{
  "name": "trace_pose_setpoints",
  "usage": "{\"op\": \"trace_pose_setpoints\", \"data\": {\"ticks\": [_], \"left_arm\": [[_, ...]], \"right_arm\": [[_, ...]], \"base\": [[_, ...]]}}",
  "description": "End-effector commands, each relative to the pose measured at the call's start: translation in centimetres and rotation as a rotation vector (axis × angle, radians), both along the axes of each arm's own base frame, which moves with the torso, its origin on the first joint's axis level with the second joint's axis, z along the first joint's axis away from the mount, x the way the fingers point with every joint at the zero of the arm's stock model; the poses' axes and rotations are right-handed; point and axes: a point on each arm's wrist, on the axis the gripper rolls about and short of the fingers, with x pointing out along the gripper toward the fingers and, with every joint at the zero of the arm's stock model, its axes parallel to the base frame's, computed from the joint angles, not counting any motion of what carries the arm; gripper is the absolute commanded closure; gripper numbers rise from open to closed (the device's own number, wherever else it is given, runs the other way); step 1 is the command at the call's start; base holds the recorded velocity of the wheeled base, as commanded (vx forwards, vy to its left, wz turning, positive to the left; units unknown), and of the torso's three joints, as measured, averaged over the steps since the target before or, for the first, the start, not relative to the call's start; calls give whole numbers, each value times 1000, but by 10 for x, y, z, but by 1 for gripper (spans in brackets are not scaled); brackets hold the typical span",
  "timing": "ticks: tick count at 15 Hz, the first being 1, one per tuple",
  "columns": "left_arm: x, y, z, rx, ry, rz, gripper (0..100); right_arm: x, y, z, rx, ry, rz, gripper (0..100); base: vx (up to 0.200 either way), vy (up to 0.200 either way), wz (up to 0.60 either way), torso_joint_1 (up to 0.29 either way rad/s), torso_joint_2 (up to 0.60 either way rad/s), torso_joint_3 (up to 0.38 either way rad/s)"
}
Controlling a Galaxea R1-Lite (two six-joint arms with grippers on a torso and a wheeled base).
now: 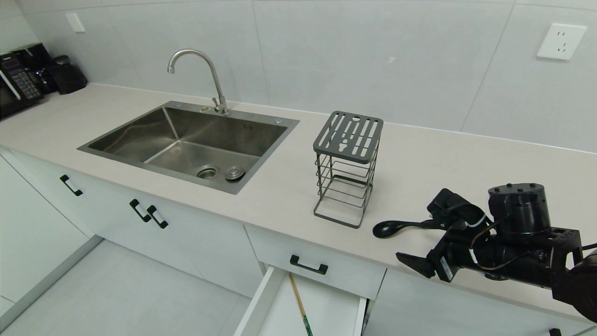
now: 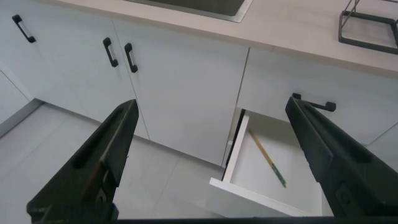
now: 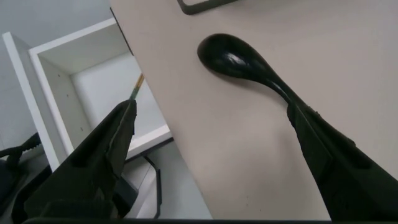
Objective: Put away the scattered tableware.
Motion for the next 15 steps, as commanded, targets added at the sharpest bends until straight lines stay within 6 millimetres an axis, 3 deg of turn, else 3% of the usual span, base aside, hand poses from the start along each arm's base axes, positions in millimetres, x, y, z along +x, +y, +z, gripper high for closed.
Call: {"op": "trace_pose_setpoints", "data": {"ticks": [1, 9, 15], "left_arm": [[0, 0, 0, 0, 0, 1, 0], [0, 0, 0, 0, 0, 1, 0], [0, 0, 0, 0, 0, 1, 0]], "right_arm": [[8, 2, -7, -9, 17, -5, 0], [32, 0, -12, -19, 7, -33, 0], [56, -1, -27, -26, 34, -57, 0]], "base": [[0, 0, 0, 0, 0, 0], [0, 0, 0, 0, 0, 0], [0, 0, 0, 0, 0, 0]]}}
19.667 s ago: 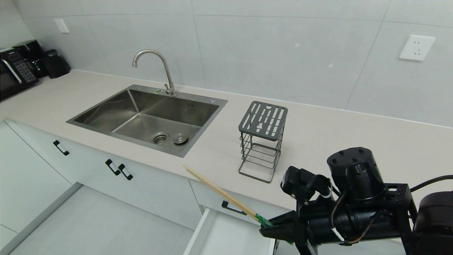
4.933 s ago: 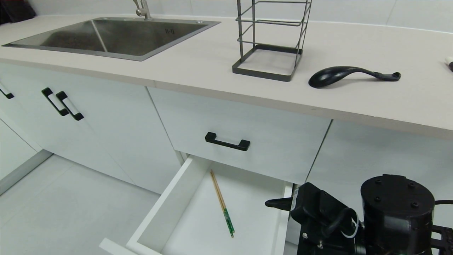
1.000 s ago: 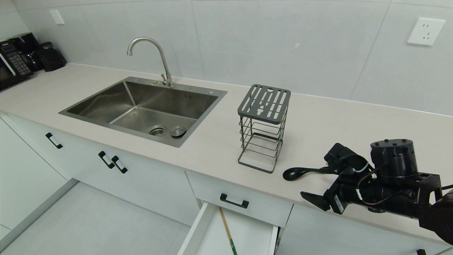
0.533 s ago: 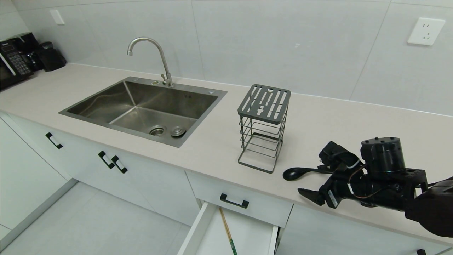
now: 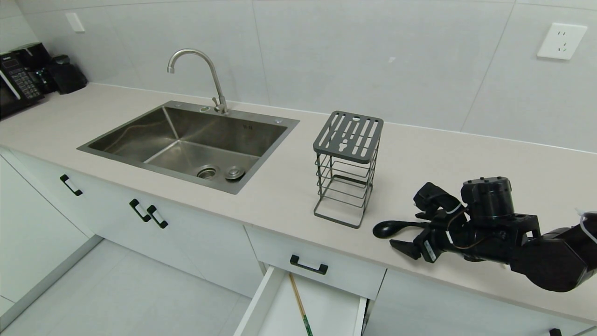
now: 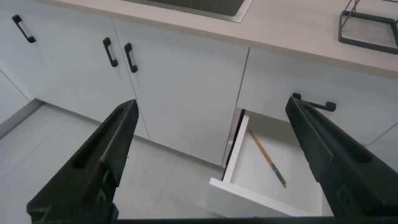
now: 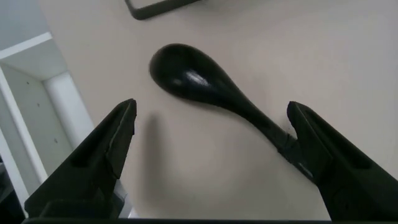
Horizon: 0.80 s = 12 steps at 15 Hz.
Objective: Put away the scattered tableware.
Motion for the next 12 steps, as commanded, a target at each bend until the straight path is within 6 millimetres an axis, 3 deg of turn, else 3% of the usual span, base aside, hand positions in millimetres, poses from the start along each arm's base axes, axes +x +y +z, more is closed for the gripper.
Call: {"op": "trace_pose_setpoints", "data": {"ticks": [1, 10, 11, 12], "left_arm": [[0, 0, 0, 0, 0, 1, 0], [0, 0, 0, 0, 0, 0, 0], [0, 0, 0, 0, 0, 1, 0], [0, 0, 0, 0, 0, 0, 0]], "right_arm": [[10, 0, -8, -5, 15, -8, 0], [28, 7, -15, -2, 7, -8, 0], [28, 8, -15, -3, 6, -5, 100], [29, 8, -15, -1, 5, -6, 100]], "base": [[0, 0, 0, 0, 0, 0], [0, 0, 0, 0, 0, 0], [0, 0, 0, 0, 0, 0], [0, 0, 0, 0, 0, 0]]}}
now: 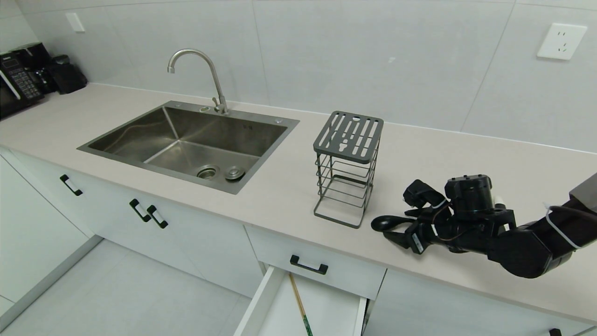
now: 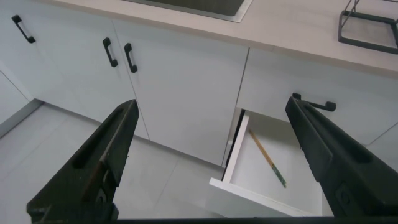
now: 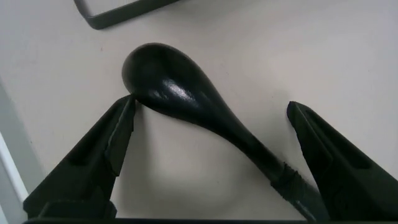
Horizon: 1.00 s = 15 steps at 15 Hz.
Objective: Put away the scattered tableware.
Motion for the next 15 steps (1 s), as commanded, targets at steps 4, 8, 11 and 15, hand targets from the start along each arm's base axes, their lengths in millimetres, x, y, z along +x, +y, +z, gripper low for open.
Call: {"op": "trace_pose_setpoints", "data": {"ticks": [4, 8, 11, 15], "left_arm": [[0, 0, 0, -1, 0, 1, 0], [0, 0, 0, -1, 0, -1, 0], [0, 0, 0, -1, 0, 1, 0], [0, 0, 0, -1, 0, -1, 0]], "right_arm": [[-4, -1, 2, 0, -3, 0, 100], [-26, -9, 15, 4, -23, -3, 100], [-46, -12, 25, -5, -49, 16, 100], [-74, -6, 22, -14, -22, 67, 100]], "base": [[0, 0, 0, 0, 0, 0], [0, 0, 0, 0, 0, 0], [0, 0, 0, 0, 0, 0], [0, 0, 0, 0, 0, 0]]}}
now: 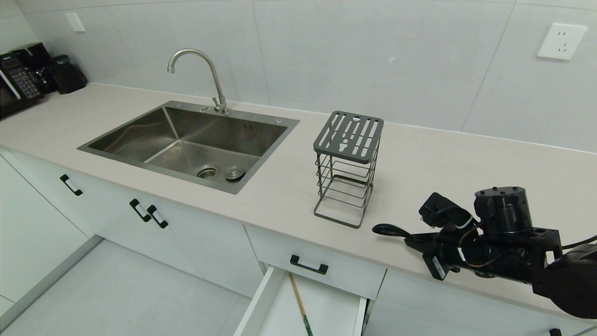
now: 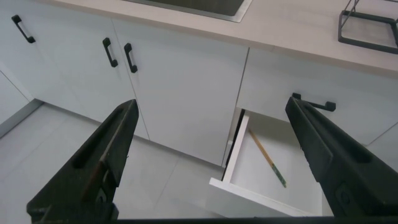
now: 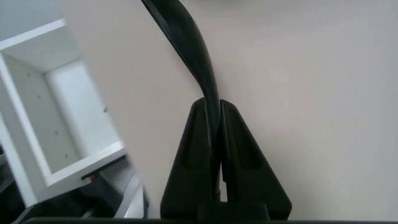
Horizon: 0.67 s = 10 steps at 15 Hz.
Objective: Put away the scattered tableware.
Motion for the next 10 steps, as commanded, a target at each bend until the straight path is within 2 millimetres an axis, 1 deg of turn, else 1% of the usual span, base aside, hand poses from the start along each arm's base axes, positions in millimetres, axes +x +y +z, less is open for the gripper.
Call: {"op": "trace_pose_setpoints", "data": {"ticks": [1, 6, 10], "left_arm": [[0, 0, 0, 0, 0, 0, 0], [0, 0, 0, 0, 0, 0, 0], [0, 0, 0, 0, 0, 0, 0]], "right_arm": [[-9, -1, 8, 12, -22, 10, 100], [-19, 13, 11, 17, -31, 71, 100], [-38, 25, 8, 13, -15, 139, 100]], "base": [[0, 0, 0, 0, 0, 0], [0, 0, 0, 0, 0, 0], [0, 0, 0, 0, 0, 0]]}}
